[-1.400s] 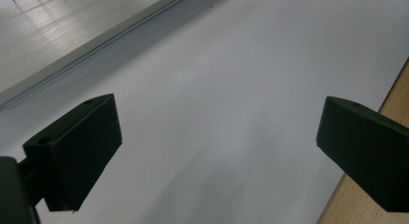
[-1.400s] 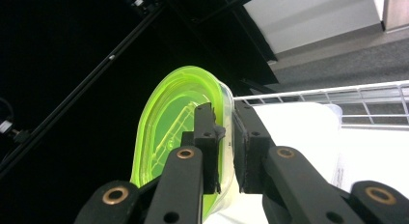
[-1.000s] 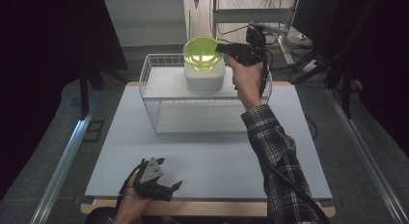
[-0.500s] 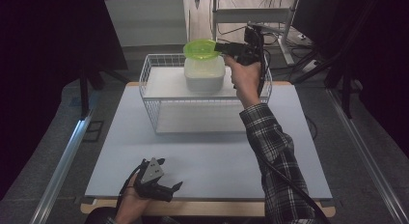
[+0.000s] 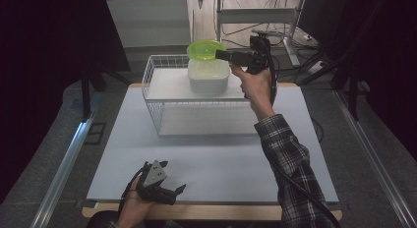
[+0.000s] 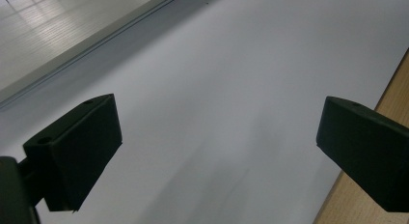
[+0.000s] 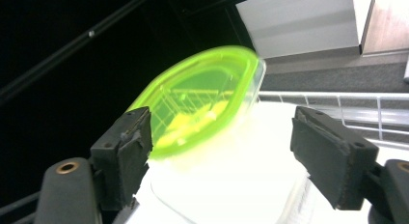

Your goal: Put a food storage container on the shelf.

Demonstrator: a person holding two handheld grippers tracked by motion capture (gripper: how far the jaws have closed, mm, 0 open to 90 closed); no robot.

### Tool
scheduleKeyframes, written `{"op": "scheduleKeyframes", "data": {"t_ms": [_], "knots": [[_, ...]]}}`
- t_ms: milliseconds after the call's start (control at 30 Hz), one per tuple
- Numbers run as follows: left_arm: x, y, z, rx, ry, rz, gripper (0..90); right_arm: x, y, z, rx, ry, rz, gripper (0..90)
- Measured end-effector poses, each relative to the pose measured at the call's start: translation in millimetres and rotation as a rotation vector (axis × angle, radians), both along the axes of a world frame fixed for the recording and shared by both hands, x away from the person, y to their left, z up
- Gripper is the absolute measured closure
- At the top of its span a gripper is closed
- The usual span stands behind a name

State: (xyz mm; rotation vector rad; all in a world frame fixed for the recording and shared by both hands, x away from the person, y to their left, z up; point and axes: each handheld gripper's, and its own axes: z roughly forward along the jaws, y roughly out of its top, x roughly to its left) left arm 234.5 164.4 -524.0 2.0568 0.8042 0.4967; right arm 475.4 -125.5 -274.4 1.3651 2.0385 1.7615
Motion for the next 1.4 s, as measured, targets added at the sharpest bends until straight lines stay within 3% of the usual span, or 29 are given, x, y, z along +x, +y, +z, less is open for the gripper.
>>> {"op": "scheduleKeyframes", "data": {"t_ms": [300,800,1133,1400], "knots": [[-0.1,0.0,0.1,-0.018,0.001,0.004,1.3,-26.2,-4.3,-10.9,-0.084,-0.072,0.029,16.4],[0.0,0.6,0.1,-0.024,0.001,0.001,1.1,-57.4,-16.8,-28.9,-0.138,-0.112,0.085,11.4],[0.4,2.3,0.4,-0.06,0.002,-0.013,0.9,-71.4,-16.7,-42.6,-0.202,-0.149,0.109,8.3],[1.5,5.6,0.3,-0.094,0.016,-0.003,1.5,-87.2,-15.5,-61.7,-0.281,-0.192,0.142,4.7]]}}
